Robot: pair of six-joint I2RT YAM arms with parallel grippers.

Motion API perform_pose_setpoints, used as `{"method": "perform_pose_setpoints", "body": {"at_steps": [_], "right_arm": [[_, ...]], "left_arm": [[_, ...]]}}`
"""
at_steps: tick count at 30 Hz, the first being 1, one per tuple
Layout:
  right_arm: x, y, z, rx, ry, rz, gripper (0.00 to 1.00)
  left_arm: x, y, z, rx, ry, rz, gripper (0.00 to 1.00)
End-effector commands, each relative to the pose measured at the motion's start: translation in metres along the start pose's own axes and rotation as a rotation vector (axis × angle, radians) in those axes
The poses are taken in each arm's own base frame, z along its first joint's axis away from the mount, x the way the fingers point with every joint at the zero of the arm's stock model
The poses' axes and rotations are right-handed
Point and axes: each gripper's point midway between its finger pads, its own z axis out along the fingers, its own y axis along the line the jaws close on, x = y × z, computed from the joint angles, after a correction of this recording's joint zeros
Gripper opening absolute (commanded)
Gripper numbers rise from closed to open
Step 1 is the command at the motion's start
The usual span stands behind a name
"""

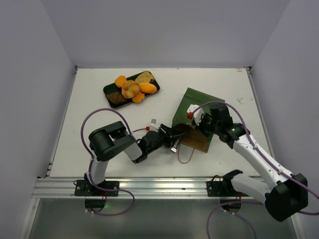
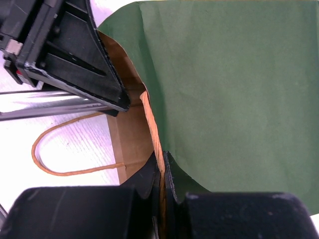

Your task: Take the fake bread out of the paper bag

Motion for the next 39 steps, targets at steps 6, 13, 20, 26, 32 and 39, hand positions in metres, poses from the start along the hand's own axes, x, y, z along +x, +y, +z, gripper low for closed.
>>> {"method": "perform_pose_setpoints", "body": {"at_steps": [6, 13, 20, 26, 32, 39], "right_arm": [[-0.012, 0.003, 0.000, -0.016, -0.063, 0.002, 0.00], [-0.012, 0.003, 0.000, -0.014, -0.067, 0.002, 0.00], [-0.012, 0.003, 0.000, -0.011, -0.066, 0.001, 0.00], [-0.011, 0.003, 0.000, -0.012, -0.063, 0.002, 0.00], [-0.012, 0.002, 0.001, -0.010, -0.065, -0.001, 0.00], [-0.011, 0.003, 0.001, -0.013, -0.062, -0.001, 0.00]], "left_arm": [[-0.002, 0.000, 0.018, -0.026, -0.029, -0.027, 0.48], [0.001, -0.004, 0.017, -0.054, -0.026, 0.023, 0.48], [0.005, -0.012, 0.017, -0.047, -0.011, 0.046, 0.48], [0.007, -0.015, 0.015, -0.045, -0.005, 0.055, 0.49], [0.005, -0.018, 0.012, -0.052, -0.018, 0.075, 0.50], [0.006, -0.016, 0.012, -0.057, -0.011, 0.075, 0.50]]}}
